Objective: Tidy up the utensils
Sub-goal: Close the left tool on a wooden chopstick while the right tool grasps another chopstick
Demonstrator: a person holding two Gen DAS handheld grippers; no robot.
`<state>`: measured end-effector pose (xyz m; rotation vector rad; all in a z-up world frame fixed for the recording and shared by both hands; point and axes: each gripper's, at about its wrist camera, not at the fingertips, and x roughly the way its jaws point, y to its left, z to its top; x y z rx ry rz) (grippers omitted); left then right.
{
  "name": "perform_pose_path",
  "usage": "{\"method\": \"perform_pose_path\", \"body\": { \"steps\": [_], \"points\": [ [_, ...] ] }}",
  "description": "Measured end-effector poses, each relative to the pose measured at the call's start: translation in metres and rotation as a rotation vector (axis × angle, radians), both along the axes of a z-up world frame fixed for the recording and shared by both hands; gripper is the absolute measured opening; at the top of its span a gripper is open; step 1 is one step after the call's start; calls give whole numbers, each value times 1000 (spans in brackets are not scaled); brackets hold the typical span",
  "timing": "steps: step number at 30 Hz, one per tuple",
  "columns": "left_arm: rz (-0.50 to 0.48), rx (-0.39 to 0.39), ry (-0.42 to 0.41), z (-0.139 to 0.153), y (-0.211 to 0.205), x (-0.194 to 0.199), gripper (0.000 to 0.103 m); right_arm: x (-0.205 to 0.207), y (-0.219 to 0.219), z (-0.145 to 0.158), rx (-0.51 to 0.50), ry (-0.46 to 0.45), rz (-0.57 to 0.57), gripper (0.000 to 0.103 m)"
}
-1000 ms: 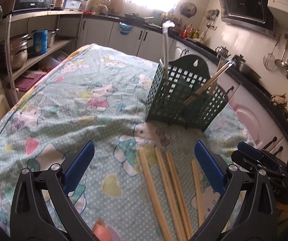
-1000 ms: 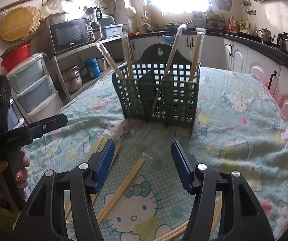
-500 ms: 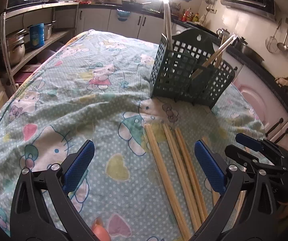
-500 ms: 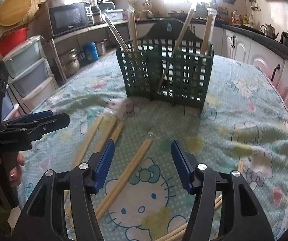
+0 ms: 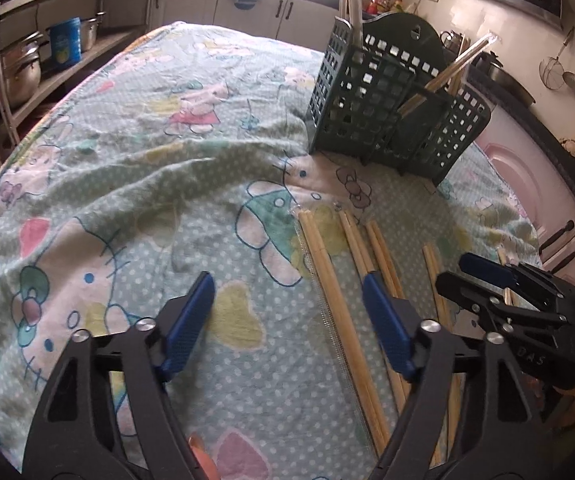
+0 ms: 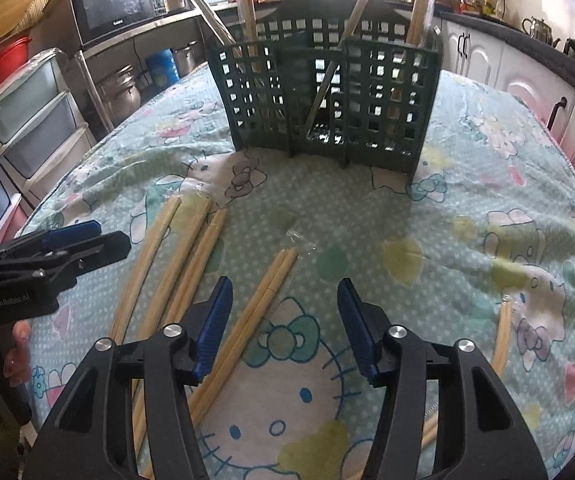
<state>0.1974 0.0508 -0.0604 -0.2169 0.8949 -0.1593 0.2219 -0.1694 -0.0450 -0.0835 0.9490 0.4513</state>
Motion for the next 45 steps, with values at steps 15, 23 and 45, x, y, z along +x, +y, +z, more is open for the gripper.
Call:
{"method": "perform_pose_path", "body": {
  "steps": [15, 23, 45],
  "points": [
    [-34, 30, 64, -3, -16, 31, 37, 28, 22, -9, -96, 37, 43, 29],
    [-59, 66, 88, -3, -30, 49, 31, 29, 22, -8, -87, 52, 54, 22],
    [-21, 64, 86, -2, -19, 57, 9, 38, -20, 8, 151, 125, 15, 6]
  ]
}}
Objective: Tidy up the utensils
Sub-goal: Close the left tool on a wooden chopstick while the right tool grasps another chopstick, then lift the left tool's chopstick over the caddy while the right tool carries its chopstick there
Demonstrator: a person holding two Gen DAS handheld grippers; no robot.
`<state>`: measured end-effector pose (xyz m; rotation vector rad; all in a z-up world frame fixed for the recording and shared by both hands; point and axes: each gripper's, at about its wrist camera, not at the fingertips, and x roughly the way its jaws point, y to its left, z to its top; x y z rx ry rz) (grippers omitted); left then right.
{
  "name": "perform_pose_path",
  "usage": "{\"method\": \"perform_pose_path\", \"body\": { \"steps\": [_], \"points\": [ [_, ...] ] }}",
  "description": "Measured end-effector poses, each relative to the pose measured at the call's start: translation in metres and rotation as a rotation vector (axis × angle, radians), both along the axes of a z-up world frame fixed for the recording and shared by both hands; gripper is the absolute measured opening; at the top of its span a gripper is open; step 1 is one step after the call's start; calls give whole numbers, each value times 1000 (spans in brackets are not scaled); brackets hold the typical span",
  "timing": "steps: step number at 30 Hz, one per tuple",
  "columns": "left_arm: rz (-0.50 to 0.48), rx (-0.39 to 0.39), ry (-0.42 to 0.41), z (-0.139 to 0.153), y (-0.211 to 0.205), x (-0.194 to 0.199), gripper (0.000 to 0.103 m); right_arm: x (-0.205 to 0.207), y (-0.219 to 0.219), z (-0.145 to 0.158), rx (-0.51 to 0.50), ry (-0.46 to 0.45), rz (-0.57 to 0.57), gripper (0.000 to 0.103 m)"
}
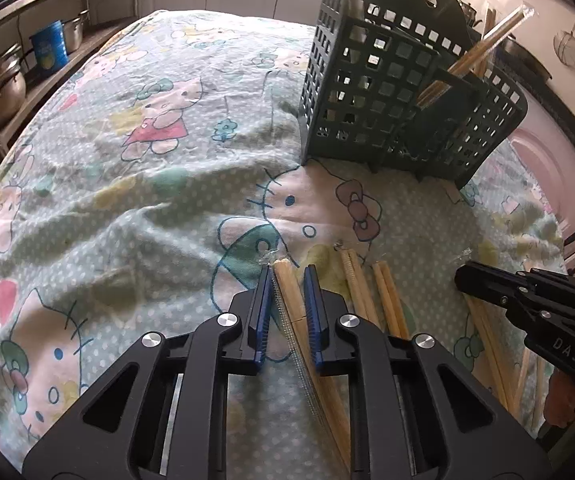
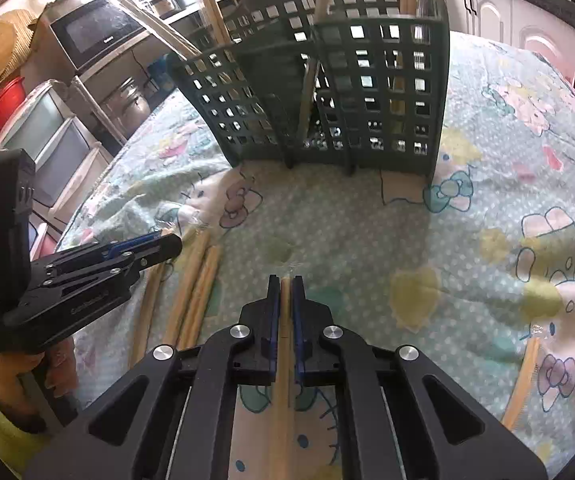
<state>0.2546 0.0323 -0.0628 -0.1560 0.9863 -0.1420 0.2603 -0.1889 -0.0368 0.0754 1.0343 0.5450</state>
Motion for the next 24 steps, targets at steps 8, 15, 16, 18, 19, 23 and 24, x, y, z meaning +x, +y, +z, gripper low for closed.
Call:
{"method": "perform_pose_path", "body": {
  "steps": [8, 15, 16, 18, 19, 23, 24],
  "points": [
    [19, -45, -40, 15, 11, -7, 5, -2, -2, 17, 51, -36, 6, 6],
    [25, -70, -103, 41, 18, -15, 4, -6, 1, 42, 80, -99, 28, 6],
    [26, -76, -116, 46, 18, -16, 4, -8, 1, 46, 88, -114, 31, 6],
    [26, -84, -140, 56, 19, -19, 4, -9, 0, 53, 101, -137, 35, 6],
    [26, -84, -148, 60, 20, -20, 4, -10, 0, 57, 107, -150, 37, 6],
    [18, -84, -189, 78, 18, -22, 3, -15, -2, 74, 121, -219, 42, 6],
    [16, -84, -201, 84, 17, -23, 3, -17, -3, 78, 120, -237, 43, 6]
  ]
}}
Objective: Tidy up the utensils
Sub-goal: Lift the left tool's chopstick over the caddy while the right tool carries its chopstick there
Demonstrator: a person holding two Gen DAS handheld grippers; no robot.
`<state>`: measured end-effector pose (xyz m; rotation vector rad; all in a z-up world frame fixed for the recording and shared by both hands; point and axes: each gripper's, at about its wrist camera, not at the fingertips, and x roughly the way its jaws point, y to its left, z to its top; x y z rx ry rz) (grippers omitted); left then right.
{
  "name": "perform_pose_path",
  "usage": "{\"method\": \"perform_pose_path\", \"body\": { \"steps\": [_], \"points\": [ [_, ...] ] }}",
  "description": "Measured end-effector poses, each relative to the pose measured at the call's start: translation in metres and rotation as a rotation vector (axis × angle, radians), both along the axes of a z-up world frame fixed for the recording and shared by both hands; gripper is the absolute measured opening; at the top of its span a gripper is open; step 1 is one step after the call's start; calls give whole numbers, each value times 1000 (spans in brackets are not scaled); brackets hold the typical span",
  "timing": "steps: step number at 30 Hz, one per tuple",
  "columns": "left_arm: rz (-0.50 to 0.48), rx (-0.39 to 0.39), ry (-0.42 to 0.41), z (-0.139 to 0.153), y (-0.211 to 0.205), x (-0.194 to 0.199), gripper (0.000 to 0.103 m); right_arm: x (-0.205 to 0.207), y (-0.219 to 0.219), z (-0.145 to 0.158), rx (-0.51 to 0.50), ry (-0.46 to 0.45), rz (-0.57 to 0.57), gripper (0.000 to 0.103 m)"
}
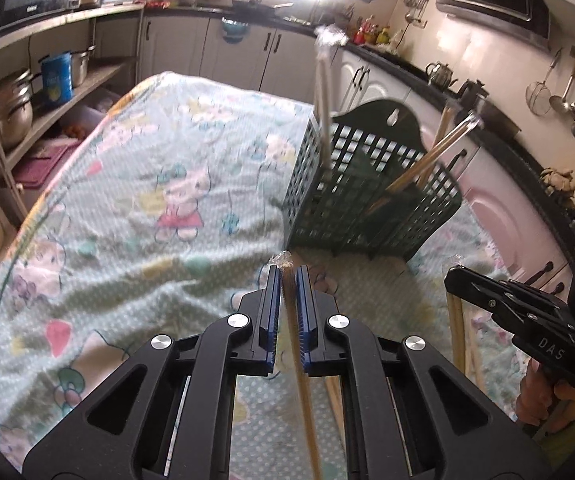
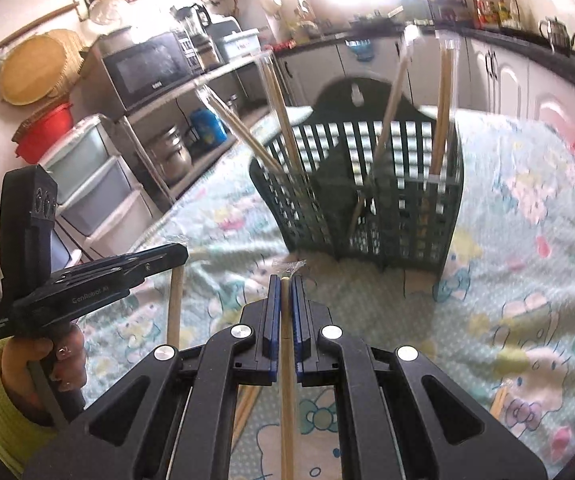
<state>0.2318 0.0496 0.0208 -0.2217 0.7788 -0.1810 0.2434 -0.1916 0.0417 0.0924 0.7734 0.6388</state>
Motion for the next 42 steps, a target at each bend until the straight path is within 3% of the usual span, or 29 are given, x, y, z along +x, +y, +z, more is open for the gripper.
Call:
{"method": "perform_pose_path", "body": {
  "steps": [11, 23, 42],
  "points": [
    [-19, 9, -98, 48, -7, -3, 2, -18, -9, 48, 6, -191, -9, 6],
    [-50, 7, -163, 80, -22, 1, 2, -19, -40, 71, 59, -262, -76, 6],
    [-117, 8, -254, 127, -57, 21, 2, -2, -96, 98, 115, -422, -281, 6]
  ]
}}
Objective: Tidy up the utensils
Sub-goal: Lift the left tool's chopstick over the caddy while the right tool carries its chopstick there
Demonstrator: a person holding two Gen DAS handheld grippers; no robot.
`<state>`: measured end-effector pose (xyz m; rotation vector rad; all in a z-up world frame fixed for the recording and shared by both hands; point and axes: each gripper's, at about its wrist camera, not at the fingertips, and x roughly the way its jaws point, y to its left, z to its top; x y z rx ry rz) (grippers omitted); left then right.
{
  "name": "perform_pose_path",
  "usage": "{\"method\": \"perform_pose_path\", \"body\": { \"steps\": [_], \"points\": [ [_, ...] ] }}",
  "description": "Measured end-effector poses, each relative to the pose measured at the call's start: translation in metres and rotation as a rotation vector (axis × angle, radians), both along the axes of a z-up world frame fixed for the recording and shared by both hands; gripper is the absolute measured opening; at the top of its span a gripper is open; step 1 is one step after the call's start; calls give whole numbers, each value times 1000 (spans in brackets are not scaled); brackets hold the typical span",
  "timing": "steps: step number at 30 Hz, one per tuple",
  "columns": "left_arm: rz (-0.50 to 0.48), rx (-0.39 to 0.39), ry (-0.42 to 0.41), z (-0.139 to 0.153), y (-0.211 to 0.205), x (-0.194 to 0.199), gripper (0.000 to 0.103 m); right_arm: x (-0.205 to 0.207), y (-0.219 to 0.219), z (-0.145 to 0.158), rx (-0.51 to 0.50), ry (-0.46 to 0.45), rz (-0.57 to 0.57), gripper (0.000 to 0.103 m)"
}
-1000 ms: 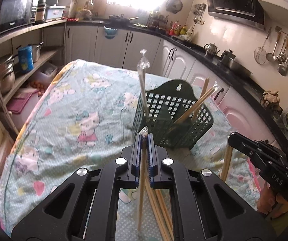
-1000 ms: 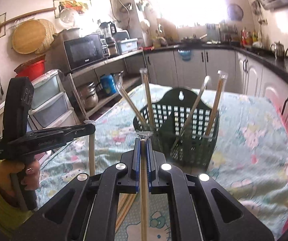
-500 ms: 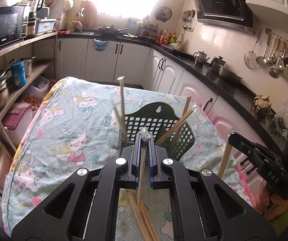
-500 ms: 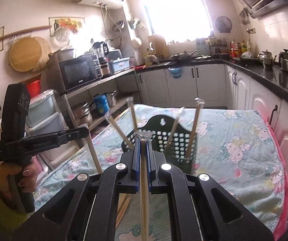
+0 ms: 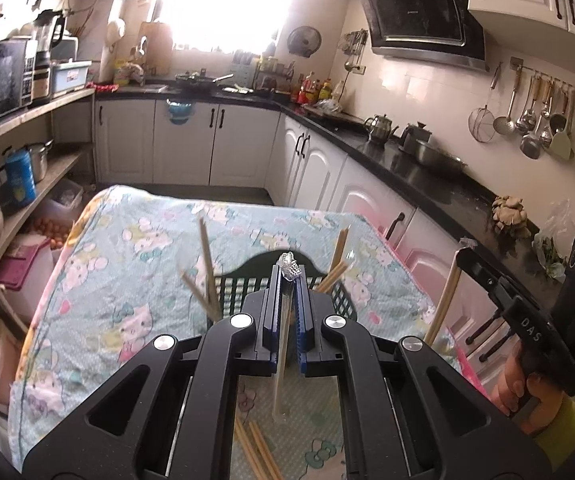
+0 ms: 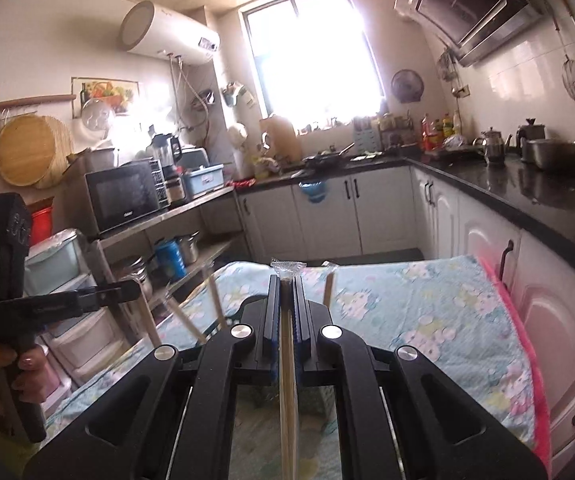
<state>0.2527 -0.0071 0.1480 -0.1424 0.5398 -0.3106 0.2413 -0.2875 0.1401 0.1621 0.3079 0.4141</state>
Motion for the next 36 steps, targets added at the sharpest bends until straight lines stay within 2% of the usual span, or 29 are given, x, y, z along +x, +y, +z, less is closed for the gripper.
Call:
{"method": "perform_pose_path", "body": {
  "steps": [12, 24, 29, 36],
  "points": [
    [6, 0, -72, 34, -10, 33, 2, 32, -6, 19, 14, -76, -42, 6],
    [59, -17, -132, 46, -13, 55, 2, 59, -1, 27, 60, -113, -62, 6],
    [67, -13, -152, 40, -19, 62, 2, 72, 1, 29, 64, -117, -68, 6],
    [69, -18, -144, 17, -23, 73, 2, 89, 7, 25, 73, -133, -81, 6]
  ]
}}
